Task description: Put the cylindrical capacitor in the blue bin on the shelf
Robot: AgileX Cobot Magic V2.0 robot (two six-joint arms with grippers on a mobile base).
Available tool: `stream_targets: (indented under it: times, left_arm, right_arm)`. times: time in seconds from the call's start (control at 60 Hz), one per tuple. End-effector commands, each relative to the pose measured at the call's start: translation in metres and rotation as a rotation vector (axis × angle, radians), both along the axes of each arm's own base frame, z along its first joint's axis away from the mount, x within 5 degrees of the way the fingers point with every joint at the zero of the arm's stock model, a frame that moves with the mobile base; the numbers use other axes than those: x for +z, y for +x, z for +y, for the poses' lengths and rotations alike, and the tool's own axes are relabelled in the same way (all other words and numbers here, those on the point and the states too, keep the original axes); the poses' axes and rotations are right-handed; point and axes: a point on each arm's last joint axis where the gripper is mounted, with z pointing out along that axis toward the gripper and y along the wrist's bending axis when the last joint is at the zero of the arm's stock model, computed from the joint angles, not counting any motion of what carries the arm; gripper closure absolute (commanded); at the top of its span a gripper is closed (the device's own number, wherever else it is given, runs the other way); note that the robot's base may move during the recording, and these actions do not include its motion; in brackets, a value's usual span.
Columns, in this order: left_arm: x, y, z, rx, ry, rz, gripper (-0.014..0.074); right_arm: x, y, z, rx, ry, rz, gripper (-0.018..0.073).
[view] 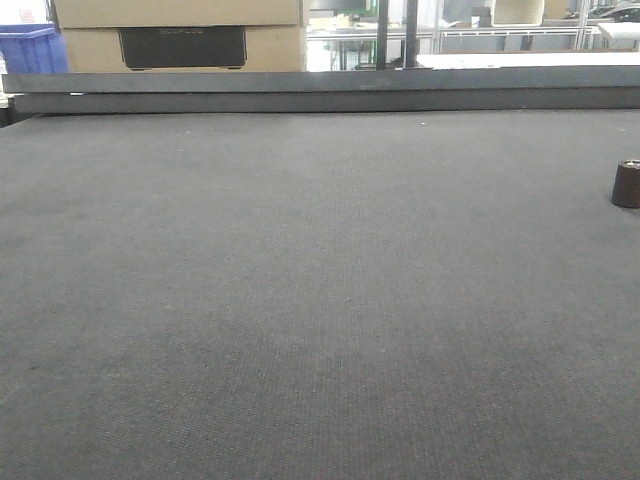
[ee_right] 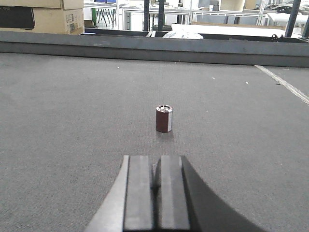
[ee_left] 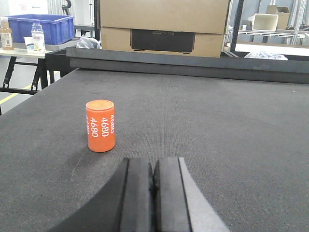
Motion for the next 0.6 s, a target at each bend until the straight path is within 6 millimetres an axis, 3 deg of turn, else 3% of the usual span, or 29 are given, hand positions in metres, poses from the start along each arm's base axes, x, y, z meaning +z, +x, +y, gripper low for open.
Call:
stream_targets:
  times: [0.0, 0.383, 0.583]
  left_arm:
    - [0.003, -0.001, 0.000, 0.003, -0.002, -0.027, 0.0707]
    - [0.004, -0.001, 0.000, 0.003, -0.003, -0.037, 0.0707]
    - [0.014, -0.002, 0.001, 0.008, -0.013, -0.151, 0.0707]
  right_arm:
    - [0.002, 0.000, 0.000, -0.001, 0.006, -0.021, 0.0722]
    - [0.002, 0.000, 0.000, -0.001, 0.006, -0.021, 0.0722]
    - [0.002, 0.000, 0.000, -0.001, 0.006, -0.027, 0.0722]
